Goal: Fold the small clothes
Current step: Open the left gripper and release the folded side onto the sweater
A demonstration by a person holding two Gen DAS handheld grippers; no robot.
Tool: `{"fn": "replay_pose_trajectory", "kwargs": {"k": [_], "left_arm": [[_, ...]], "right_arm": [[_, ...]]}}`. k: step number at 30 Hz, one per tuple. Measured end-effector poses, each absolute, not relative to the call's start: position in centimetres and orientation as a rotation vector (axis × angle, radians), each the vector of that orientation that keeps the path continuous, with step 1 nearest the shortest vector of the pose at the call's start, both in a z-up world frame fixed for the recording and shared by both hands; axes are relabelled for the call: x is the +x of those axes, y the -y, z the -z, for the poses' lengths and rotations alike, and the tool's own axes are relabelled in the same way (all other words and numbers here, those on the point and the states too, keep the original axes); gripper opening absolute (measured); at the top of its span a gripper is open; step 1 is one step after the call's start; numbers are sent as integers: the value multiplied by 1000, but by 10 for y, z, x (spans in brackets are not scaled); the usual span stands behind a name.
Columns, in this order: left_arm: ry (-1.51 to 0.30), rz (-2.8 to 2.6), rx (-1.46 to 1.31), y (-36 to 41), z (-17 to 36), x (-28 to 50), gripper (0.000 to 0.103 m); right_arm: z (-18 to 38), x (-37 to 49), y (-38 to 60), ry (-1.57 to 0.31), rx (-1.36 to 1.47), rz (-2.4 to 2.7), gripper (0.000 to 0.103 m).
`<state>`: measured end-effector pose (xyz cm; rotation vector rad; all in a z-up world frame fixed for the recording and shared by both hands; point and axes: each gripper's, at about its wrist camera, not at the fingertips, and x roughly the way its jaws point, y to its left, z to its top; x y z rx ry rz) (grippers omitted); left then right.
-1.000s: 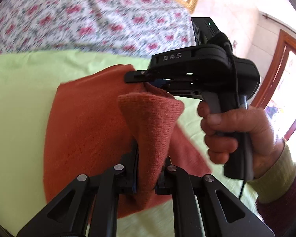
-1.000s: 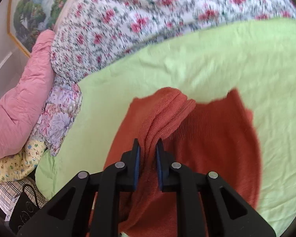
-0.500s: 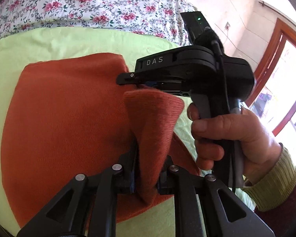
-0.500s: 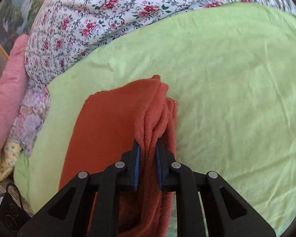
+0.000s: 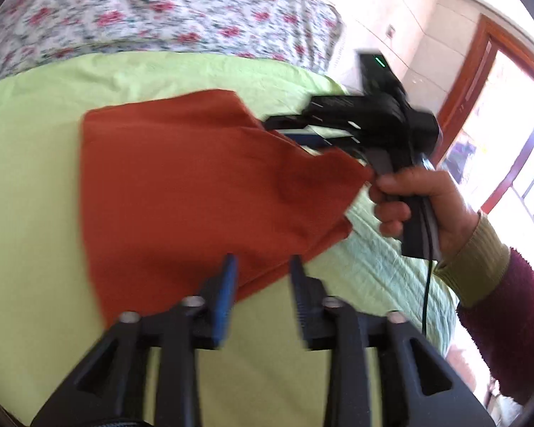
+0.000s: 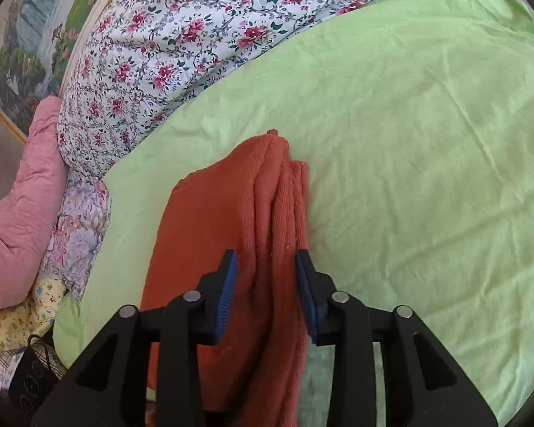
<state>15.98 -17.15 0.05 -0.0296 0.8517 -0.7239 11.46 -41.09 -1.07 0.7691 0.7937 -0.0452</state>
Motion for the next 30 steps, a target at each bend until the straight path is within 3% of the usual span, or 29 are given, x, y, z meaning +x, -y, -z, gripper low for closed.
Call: {"fn": "replay_pose_trajectory", "kwargs": {"k": [1,2,5,16,20,23,25,28,30], "left_arm": [[-856,705,-52,162,-3,165,56],[-859,679,-84,149,-5,171,58],[-885,597,-146,124,-6,200,70],[-1126,547,-414,90,45,296,72],[-1115,562,-431,95,49,308,72],[-1113,573,-437,102,50,315,67],[-1120,577,-435,108,53,320,57],[-1104,584,-442,111,56,322,33],[-1079,591,-430,114,52,323,23]], "right_arm": [[11,112,412,-794,777,43,48],[11,110,412,-795,783,40,54],[13,110,412,-808,783,32,59],[39,131,411,-890,823,-17,59],[44,137,408,-897,835,-32,59],[46,141,405,-900,834,-42,59],[46,145,402,-905,827,-52,57],[47,148,398,-915,814,-58,42],[45,147,395,-909,809,-61,36]]}}
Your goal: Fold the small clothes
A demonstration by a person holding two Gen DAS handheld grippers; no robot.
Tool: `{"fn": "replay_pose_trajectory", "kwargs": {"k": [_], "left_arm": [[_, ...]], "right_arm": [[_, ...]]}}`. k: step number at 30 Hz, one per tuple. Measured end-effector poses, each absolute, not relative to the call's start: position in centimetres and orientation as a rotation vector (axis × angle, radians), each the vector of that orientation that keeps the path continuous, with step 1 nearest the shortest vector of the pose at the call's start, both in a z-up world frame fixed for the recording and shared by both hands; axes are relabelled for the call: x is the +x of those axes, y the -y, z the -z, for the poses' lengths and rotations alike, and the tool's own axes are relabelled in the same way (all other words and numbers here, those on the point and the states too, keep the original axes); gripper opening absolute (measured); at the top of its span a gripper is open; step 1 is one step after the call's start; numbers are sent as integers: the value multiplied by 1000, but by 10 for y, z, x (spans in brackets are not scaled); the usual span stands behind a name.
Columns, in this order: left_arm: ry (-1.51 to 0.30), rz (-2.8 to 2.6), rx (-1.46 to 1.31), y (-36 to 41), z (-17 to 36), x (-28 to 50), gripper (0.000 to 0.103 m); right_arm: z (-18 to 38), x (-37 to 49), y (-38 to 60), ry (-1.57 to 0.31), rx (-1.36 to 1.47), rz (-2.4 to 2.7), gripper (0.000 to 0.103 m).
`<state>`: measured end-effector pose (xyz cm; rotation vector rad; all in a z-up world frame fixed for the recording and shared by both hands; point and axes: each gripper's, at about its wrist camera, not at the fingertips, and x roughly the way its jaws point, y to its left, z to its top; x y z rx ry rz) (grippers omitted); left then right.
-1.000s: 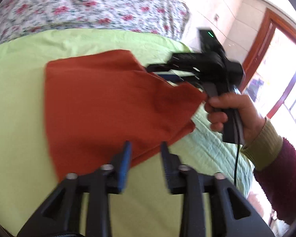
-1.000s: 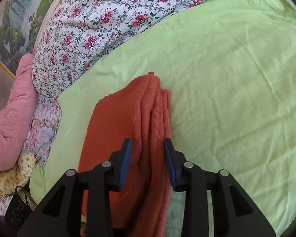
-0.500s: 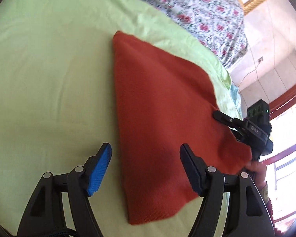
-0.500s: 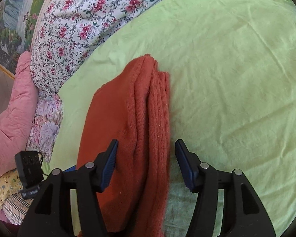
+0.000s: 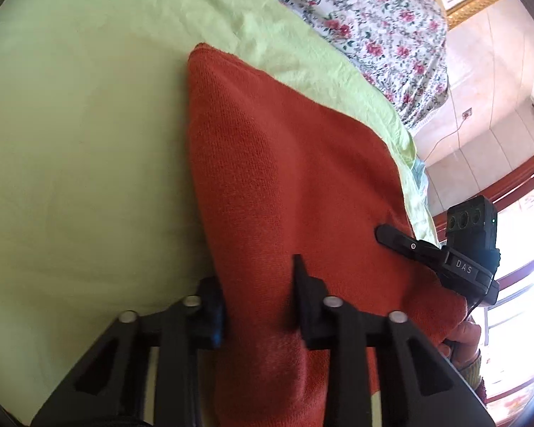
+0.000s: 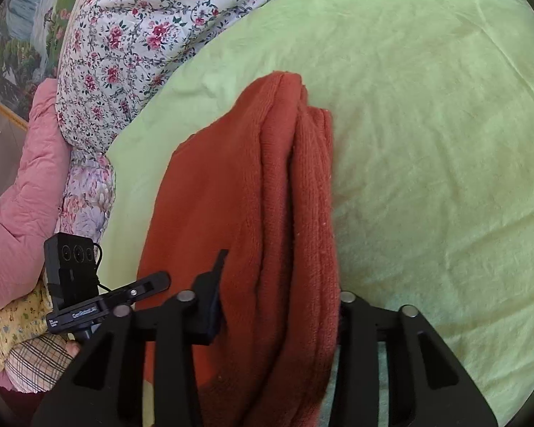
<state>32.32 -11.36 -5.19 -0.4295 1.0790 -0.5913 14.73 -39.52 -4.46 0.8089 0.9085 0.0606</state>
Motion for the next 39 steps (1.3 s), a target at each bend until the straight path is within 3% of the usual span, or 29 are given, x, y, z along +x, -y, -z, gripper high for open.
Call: {"fn": "replay_pose_trajectory", "kwargs": {"k": [7,14,19,24,30,32,39], "left_arm": [[-971,596,-372,75,0,281,20],[-926,482,-385,-41,-34,228,20],[-901,389,-362,-100,-33,205,20],[-934,327,-409,-143,3,196,21],[-942,277,-442,-161,23,182,34],[-931,252,-416,-159,17,172,34],[-866,169,-239,-150,-13,106,48]], "right_arm": [[17,147,357,-825,813,-144,30],[17,183,268,-798,851,-364,29],[32,217,199,-834,852,-468,29],[48,235,157,-889,816,-490,29],[52,235,147,-956,705,-403,40],[45,228,150,-955,676,-366,41],[14,190,173,-875,647,-234,41]]}}
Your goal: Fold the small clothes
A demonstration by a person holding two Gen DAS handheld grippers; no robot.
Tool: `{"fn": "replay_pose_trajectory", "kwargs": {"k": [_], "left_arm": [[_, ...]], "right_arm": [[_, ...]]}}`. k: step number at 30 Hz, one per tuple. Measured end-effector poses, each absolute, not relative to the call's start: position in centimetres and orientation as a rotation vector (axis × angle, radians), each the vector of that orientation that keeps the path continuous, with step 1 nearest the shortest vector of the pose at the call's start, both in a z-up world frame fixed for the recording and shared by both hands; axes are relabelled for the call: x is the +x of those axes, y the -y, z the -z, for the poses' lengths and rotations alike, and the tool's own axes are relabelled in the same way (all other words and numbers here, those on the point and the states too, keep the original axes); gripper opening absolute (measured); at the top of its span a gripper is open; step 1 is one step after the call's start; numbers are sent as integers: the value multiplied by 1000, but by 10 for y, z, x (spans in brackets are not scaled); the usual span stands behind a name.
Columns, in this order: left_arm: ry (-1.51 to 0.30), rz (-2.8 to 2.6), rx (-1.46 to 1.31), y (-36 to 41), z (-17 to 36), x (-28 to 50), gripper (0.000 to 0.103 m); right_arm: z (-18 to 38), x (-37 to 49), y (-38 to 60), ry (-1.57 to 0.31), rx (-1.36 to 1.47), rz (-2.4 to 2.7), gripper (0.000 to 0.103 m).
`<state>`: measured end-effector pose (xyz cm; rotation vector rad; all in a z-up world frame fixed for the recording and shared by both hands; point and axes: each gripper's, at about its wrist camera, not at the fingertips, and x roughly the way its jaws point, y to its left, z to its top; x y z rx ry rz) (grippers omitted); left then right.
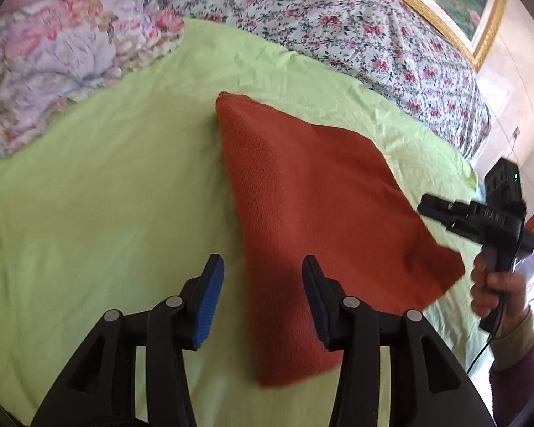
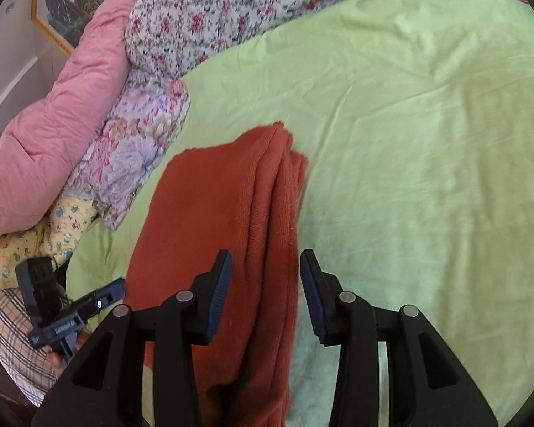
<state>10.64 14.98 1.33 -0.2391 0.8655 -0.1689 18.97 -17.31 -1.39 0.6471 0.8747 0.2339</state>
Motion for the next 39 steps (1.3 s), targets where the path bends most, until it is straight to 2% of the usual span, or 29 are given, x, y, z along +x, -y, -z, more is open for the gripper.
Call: {"fn": "replay_pose_trajectory", "kwargs": {"k": [2,4,12,21,22,23,24,25,27,32,34,39], "left_arm": [[-855,164,-180,-145,-16,85,50],[-855,184,-126,-139,-15,66,60],[-847,149,130,-99,11,39,61],[-842,84,196,-97,27,44,61],[-846,69,175,-100,27,48,56],[-849,58,155,-105,26,53,50],[-857,51,108,-110,26,57,34],[-861,49,63,-115,25,60,24],[-859,20,-12,-123,25,62,18],[-845,-16,-129,-137,24,57,16],[-857,-17,-139,-138,25,59,16],[-900,7,-167,-138,32,66,17]], "right_arm": [[6,177,175,-845,668,-238,41],[0,167,170,-833,683,-254,41],[2,147,126,-913,597,-281,41],[9,149,116,-954,550,-273,41],[9,150,114,-954,549,-275,41],[9,151,113,-951,550,-277,34],[8,152,113,-950,550,-276,29],[8,155,112,-952,546,-274,13],[-1,159,108,-923,552,-299,11],[-51,138,107,-622,607,-434,10],[-46,132,106,-633,560,-392,9],[28,125,127,-822,612,-270,9]]}}
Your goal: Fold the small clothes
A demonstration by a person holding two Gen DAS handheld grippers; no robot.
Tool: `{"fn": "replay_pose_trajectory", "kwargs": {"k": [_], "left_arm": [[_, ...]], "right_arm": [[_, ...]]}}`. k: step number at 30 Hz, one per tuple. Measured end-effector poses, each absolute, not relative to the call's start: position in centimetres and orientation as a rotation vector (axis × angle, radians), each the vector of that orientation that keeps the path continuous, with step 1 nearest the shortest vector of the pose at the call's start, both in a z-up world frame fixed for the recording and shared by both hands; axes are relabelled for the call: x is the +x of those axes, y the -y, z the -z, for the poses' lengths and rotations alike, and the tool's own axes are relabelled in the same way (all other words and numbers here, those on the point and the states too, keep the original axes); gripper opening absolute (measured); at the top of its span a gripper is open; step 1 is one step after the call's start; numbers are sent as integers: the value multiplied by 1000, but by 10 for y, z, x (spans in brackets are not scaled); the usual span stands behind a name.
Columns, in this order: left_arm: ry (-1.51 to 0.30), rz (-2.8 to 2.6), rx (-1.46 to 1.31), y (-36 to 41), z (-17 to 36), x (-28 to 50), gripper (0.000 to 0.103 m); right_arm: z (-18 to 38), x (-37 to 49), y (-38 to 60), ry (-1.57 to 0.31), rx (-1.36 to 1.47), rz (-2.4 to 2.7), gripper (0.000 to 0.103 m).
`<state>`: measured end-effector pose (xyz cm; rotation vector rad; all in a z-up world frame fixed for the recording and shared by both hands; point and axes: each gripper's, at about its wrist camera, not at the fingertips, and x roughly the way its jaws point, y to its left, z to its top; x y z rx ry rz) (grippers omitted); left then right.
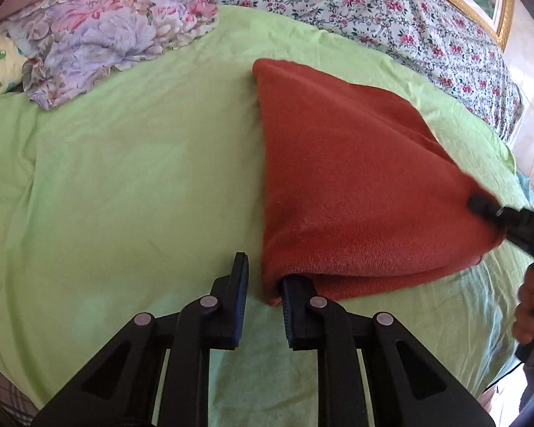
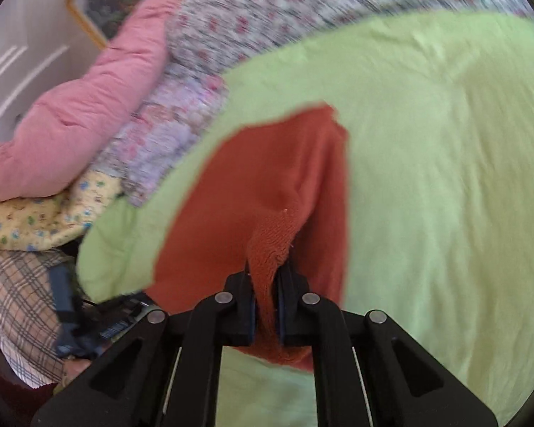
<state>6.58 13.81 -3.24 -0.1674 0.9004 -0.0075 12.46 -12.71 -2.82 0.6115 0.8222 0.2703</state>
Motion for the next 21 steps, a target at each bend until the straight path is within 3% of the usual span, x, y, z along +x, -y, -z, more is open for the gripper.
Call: {"fn": "replay_pose_trajectory", "kwargs": {"k": [6,11,13,18,19,20,21], "left_arm": [[-919,14,-121,-133,32,67,20],[-929,29,-143,-139,35,67,21],[-931,21,-135,-137,34,67,21],[-936,21,-139,-137,34,68,21],[-938,20,-143,-137,34,68,21],[-938,20,-143,-137,34,68,21],[-938,19,-142,-136,34,68,21]], "right_arm": [[45,128,130,-873,634,-257,12],[26,147,137,-878,666,-287,33],[23,165,142,-887,659,-263,36],[34,221,157,-910,742,-245,36],[36,230,158,-910,752,-255,32],[36,239,158,-915,744,-254,9],[32,247,159,-916,708,-232,10]]}}
